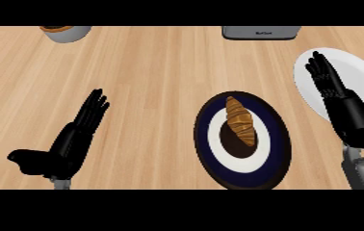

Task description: Pick the croissant from the plate and place it in the plate

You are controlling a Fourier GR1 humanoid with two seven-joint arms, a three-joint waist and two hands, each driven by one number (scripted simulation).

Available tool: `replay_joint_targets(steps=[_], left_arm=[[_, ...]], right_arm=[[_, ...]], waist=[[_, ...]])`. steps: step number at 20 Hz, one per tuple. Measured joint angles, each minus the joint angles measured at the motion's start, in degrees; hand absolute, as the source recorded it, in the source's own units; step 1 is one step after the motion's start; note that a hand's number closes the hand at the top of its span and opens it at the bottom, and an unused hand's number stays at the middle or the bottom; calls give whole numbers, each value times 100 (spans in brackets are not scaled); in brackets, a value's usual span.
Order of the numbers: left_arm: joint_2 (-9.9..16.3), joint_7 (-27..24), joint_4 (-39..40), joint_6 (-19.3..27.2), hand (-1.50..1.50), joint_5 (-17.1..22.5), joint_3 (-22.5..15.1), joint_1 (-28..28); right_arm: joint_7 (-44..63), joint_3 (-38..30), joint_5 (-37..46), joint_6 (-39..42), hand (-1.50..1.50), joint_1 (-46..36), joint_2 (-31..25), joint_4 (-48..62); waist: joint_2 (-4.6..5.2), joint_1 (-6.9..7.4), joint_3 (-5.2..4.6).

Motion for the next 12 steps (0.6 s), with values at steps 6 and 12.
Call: replay_joint_targets(steps=[6, 12], left_arm=[[-14, 607, 656, 259, 0, -149, 28, -26], [-219, 1005, 998, 394, 0, -176, -106, -28]], right_arm=[[153, -281, -476, 777, 150, -1412, -247, 508], [-464, -476, 641, -215, -150, -1724, -283, 1431]], waist=[[89, 87, -46], [108, 78, -67]])
